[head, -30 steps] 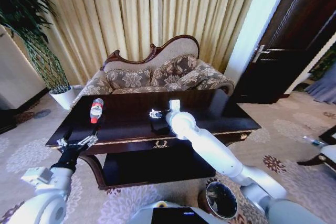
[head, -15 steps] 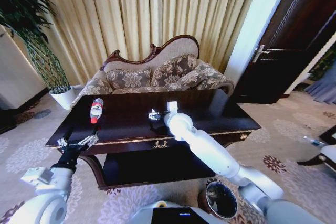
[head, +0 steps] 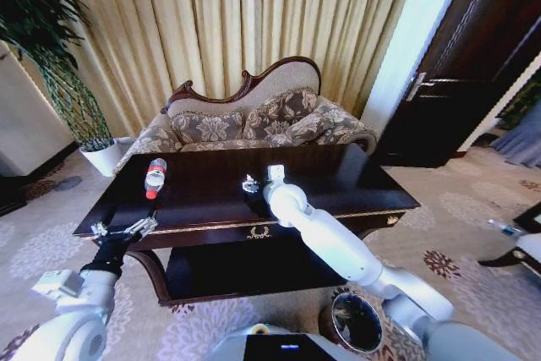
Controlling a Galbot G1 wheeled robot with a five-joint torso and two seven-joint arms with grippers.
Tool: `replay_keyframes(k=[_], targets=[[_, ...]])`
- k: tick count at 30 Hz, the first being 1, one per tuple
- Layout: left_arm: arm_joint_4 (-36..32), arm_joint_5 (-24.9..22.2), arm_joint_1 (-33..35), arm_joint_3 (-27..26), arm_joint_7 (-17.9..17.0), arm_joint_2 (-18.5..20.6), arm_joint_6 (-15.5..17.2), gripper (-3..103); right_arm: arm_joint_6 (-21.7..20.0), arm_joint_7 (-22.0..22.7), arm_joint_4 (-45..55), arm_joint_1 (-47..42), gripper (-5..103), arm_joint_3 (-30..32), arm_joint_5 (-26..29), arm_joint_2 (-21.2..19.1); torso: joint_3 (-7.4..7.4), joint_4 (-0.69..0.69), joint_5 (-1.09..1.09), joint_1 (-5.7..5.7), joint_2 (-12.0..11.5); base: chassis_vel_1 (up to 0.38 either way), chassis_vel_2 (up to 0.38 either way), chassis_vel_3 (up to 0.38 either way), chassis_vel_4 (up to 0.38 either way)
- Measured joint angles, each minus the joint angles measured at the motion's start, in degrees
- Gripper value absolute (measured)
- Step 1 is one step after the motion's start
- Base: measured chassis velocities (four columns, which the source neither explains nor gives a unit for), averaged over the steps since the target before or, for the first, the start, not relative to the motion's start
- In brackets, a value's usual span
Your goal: Move to the front of the table and place the trash on the table into the trash bin.
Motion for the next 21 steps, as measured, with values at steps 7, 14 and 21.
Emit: replay_keyframes(k=[7, 14, 21], targets=[[0.0, 0.0, -0.1, 0.2, 0.0, 0.1, -0.1, 100, 0.3, -0.3, 0.1, -0.1, 47, -0.1, -0.5, -0.4, 0.00, 0.00, 0.00, 0.00, 0.0, 0.000, 0.000, 0.000, 0.000], [0.0, 0.0, -0.1, 0.4, 0.0, 0.1, -0.4, 100, 0.8, -0.7, 0.3, -0.6, 20, -0.2, -1.3, -0.8, 0.00, 0.00, 0.00, 0.00, 0.0, 0.000, 0.000, 0.000, 0.000], [-0.1, 0.0, -0.1, 0.5, 0.0, 0.2, -0.4, 100, 1.6, -1.2, 0.9, -1.0, 0, 0.3, -1.4, -1.1, 0.01, 0.01, 0.00, 0.00, 0.0, 0.000, 0.000, 0.000, 0.000]])
